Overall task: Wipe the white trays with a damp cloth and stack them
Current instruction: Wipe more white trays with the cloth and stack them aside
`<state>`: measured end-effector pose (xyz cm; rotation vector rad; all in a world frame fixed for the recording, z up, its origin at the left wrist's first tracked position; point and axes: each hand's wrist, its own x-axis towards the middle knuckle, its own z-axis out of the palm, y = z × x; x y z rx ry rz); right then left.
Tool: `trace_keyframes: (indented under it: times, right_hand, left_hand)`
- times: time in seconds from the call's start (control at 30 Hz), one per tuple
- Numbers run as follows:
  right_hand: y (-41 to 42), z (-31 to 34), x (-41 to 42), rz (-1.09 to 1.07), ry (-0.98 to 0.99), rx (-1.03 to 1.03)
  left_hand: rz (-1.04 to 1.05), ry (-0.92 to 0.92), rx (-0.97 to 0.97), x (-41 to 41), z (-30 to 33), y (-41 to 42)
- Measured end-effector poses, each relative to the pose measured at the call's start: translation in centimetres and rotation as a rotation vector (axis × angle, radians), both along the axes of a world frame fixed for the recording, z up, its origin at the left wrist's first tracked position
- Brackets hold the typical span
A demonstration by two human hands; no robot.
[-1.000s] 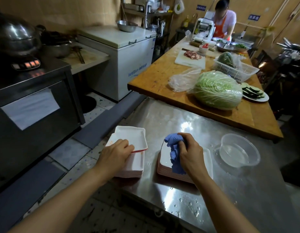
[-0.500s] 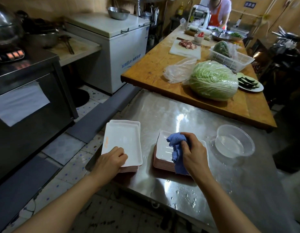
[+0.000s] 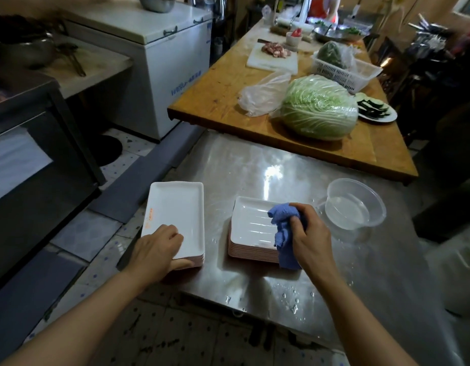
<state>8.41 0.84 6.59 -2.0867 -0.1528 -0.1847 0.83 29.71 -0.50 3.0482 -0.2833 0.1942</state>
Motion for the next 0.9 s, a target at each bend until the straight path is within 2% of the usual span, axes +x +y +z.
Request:
trace_keyframes:
  times: [0.07,0.13,0.2,0.27,0.37,0.47,0.6,0.9]
  right_hand:
    - [-0.6,0.0,0.1,-0.025,-0.005,0.012]
    - [-1.3,0.0,0.2,-0.049,0.001,0.023]
    - [-2.1,0.0,0.4,-0.065,0.014,0.032]
    - [-3.0,-0.1,0.5,-0.084,0.022,0.032]
    - [-4.3,-0.3,0.8,-0.123,0.027,0.043]
    - [-6.0,-0.7,1.0,-0.152,0.025,0.044]
    - [-7.8,-1.5,1.5,-0.168,0.046,0.075]
    - [-9.9,-1.7,3.0,-0.229,0.072,0.095]
  left_hand:
    - [0.053,-0.048,-0.019,1.0,0.3,-1.4]
    - [0.125,-0.076,-0.171,2.6,0.6,-3.7]
    - [0.235,-0.006,-0.365,4.4,1.0,-6.6]
    - [0.363,0.108,-0.481,6.3,1.0,-8.9]
    - [0.442,0.278,-0.459,8.5,0.4,-10.9]
    - [0.464,0.308,-0.424,9.6,0.1,-11.7]
    - [0.558,0.378,-0.527,10.3,0.3,-11.5]
    - [0.703,0.495,-1.196,10.7,1.5,-11.0]
